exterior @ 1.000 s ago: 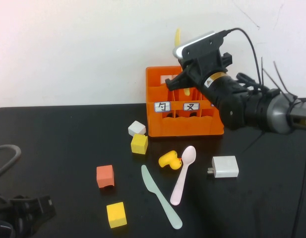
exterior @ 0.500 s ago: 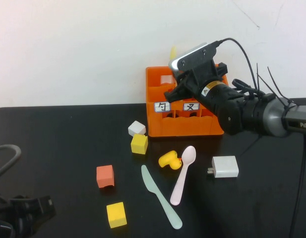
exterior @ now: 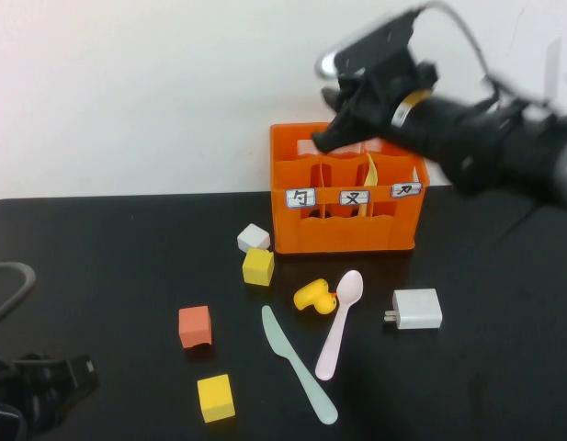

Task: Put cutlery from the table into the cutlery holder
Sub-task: Place the fork on the box, then pick up the knife

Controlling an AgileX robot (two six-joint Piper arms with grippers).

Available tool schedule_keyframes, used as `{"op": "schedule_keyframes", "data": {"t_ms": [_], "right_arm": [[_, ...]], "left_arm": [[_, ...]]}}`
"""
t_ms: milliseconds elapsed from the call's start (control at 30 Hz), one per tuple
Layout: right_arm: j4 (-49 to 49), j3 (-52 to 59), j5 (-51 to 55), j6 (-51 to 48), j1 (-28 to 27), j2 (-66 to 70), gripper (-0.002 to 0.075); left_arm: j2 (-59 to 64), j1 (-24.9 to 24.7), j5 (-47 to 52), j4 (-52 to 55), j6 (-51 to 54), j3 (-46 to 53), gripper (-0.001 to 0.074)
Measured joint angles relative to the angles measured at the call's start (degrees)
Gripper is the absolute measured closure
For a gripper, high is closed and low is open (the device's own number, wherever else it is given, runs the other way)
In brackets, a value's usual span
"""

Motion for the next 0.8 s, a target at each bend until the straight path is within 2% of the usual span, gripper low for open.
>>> {"op": "schedule_keyframes", "data": {"t_ms": [33,133,333,433,600,800], "right_arm": [[-0.3,0.0,3.4,0.0,0.0,-2.1,0.0601],[-1.0,0.0,14.6,-1.7,0.0,-7.7,0.0688],[-1.3,0.0,36.2,-9.3,0.0,-16.9,0.0721],[-1.8,1.6,44.9,-11.9,0.0,-19.8,0.0723],[-2.3,11.1,47.2,-12.7,0.0,-24.3,0.0725],[-2.3,25.0,44.2,-12.5,0.0,-31.0,0.0726]], "left_arm": [[0.0,0.0,-0.4,0.0,0.0,0.0,0.0736],[0.1,0.0,-1.9,-0.1,0.1,0.0,0.0736],[3.1,0.0,-5.2,-5.3,2.6,0.0,0.0736],[5.2,0.0,-5.0,-14.3,9.9,0.0,0.0736],[7.1,0.0,-0.8,-30.6,29.2,-2.0,0.0736],[7.2,-2.9,2.5,-34.0,32.0,-6.1,0.0736]]}}
